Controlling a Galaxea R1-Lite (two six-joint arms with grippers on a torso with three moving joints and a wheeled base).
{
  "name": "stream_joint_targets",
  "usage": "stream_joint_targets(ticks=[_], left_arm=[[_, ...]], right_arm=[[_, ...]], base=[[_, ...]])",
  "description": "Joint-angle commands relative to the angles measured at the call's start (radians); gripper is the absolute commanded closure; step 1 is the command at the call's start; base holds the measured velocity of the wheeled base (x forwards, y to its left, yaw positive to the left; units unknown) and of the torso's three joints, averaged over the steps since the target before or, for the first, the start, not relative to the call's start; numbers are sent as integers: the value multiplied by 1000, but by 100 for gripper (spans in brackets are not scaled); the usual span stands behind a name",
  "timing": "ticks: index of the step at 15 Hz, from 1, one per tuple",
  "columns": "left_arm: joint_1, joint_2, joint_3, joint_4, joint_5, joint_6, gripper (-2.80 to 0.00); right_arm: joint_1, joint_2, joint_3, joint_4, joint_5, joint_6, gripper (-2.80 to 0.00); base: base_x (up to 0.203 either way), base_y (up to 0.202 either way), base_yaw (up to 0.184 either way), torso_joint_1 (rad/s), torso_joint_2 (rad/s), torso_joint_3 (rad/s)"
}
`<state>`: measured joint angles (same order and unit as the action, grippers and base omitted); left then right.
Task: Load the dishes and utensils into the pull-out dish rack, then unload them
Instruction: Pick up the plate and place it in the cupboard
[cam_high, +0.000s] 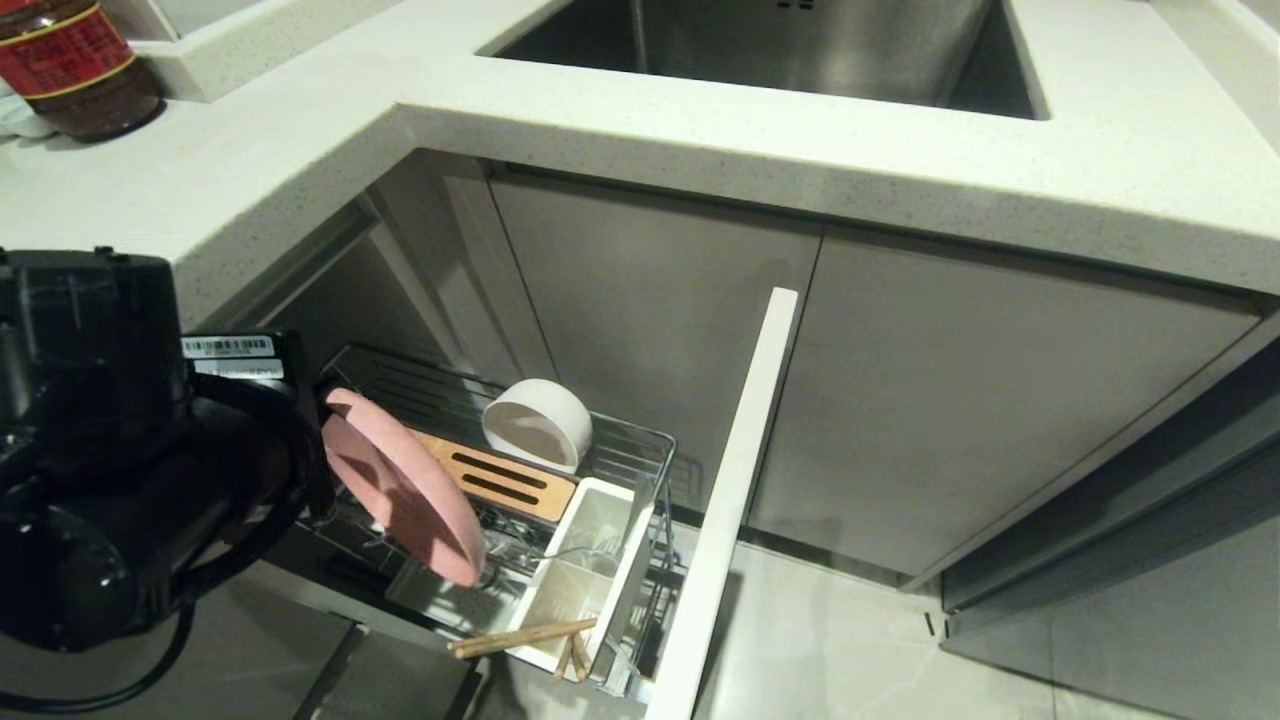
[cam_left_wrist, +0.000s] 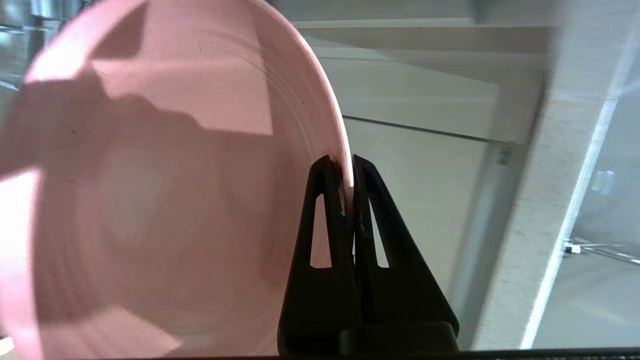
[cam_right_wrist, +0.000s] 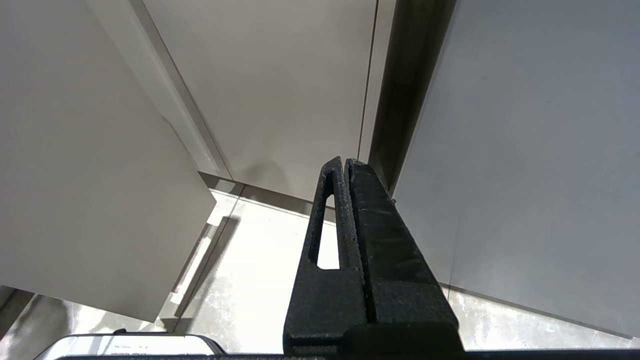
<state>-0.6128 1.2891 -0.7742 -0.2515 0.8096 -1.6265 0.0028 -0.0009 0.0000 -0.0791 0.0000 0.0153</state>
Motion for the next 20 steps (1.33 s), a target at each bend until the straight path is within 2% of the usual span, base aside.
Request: stream_joint_targets(ticks=[1,3,7,10,12,15,20], left_arm=[[-4,-17,-30,-2,6,2,0],[-4,-45,-40,-2,5,18,0],[-1,-50,-13,0,3,11,0],[5,-38,32,-5,-11,-30,0],[19,-29,44,-5,-31,-51,0],[65,-16,57,-4,-95,-79,0],[119,39,66,-11,-102,-87,0]], right_arm=[[0,1,26,-1,0,0,0],[0,1,26,-1,0,0,0],[0,1,27,-1,0,1,0],[0,1,26,-1,0,0,0],[0,1,28,-1,0,0,0],[0,1,26,-1,0,1,0],[0,1,26,-1,0,0,0]], base=[[0,0,0,0,0,0],[0,0,0,0,0,0],[0,0,0,0,0,0],[0,0,0,0,0,0],[0,0,0,0,0,0],[0,0,0,0,0,0],[0,0,0,0,0,0]])
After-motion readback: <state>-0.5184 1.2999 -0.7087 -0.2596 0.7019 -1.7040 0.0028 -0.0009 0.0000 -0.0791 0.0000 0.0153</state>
